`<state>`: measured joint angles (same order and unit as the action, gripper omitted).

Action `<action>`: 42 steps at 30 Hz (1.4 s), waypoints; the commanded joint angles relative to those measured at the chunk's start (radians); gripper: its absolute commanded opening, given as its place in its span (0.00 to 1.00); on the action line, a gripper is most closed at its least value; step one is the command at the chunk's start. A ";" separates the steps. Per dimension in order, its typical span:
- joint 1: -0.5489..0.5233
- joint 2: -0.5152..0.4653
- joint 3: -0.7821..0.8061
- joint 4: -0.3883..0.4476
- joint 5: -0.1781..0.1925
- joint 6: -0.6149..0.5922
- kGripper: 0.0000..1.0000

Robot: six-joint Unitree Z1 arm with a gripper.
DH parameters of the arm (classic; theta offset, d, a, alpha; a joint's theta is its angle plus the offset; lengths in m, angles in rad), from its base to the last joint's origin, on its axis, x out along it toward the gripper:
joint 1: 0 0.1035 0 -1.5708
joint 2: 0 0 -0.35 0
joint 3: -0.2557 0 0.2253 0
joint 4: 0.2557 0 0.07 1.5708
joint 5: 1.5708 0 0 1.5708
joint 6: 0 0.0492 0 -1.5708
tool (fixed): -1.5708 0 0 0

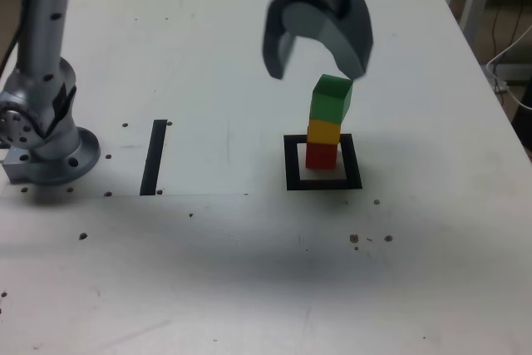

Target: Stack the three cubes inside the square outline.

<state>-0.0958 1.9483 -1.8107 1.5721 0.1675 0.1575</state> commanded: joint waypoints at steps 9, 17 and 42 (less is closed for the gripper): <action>0.050 -0.143 0.174 0.018 -0.022 -0.021 1.00; 0.093 -0.250 0.325 0.000 -0.022 -0.026 1.00; 0.159 -0.413 0.841 -0.309 -0.087 -0.029 1.00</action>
<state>0.0556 1.5445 -0.9941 1.2817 0.0869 0.1305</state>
